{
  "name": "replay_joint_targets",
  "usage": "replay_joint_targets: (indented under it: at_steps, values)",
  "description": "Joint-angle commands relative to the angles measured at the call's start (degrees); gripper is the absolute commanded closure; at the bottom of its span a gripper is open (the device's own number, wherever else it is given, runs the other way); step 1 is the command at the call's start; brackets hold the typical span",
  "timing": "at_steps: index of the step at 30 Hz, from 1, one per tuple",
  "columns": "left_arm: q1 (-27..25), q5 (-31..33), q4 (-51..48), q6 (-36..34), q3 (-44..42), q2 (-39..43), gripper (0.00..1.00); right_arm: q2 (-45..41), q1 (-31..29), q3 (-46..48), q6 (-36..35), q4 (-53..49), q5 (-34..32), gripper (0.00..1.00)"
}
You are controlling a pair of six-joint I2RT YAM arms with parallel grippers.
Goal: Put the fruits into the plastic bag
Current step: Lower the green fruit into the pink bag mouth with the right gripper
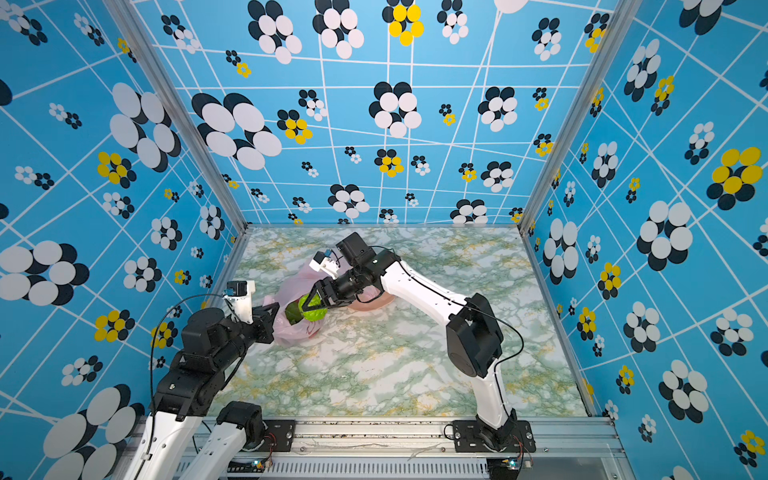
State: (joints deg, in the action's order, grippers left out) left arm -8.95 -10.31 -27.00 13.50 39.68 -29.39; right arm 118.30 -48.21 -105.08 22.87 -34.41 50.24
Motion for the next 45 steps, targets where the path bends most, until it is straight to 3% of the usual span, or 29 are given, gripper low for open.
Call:
replay_joint_targets:
  at_steps: [1, 16, 25, 30, 36, 43, 45]
  values:
    - [0.09, -0.74, 0.41, -0.68, -0.73, 0.79, 1.00, 2.53, -0.48, -2.45, -1.00, -4.11, 0.34, 0.52]
    - [-3.44, -11.80, 3.57, -1.44, -1.28, 0.27, 1.00, 12.13, 0.38, -19.12, 5.15, -12.23, -4.30, 0.50]
    - [-4.30, -14.52, 3.76, -1.46, -1.18, -1.52, 1.00, 17.49, 2.43, -32.88, 10.64, -12.96, -12.66, 0.49]
    - [-4.41, -13.64, 3.45, -1.55, -1.07, -1.57, 1.00, 19.05, 2.16, -32.91, 14.23, -9.02, -14.53, 0.49]
    - [-4.27, -9.13, 2.59, -1.70, -1.08, 0.05, 1.00, 19.42, 0.45, -29.52, 11.71, -10.73, -15.87, 0.48]
    - [-4.05, -7.53, 2.42, -1.57, -1.20, 0.80, 1.00, 19.94, -1.01, -28.10, 9.71, -12.05, -16.06, 0.35]
    - [-4.06, -7.54, 2.31, -1.63, -1.04, 0.59, 1.00, 20.17, -1.09, -27.99, 10.68, -10.28, -14.28, 0.27]
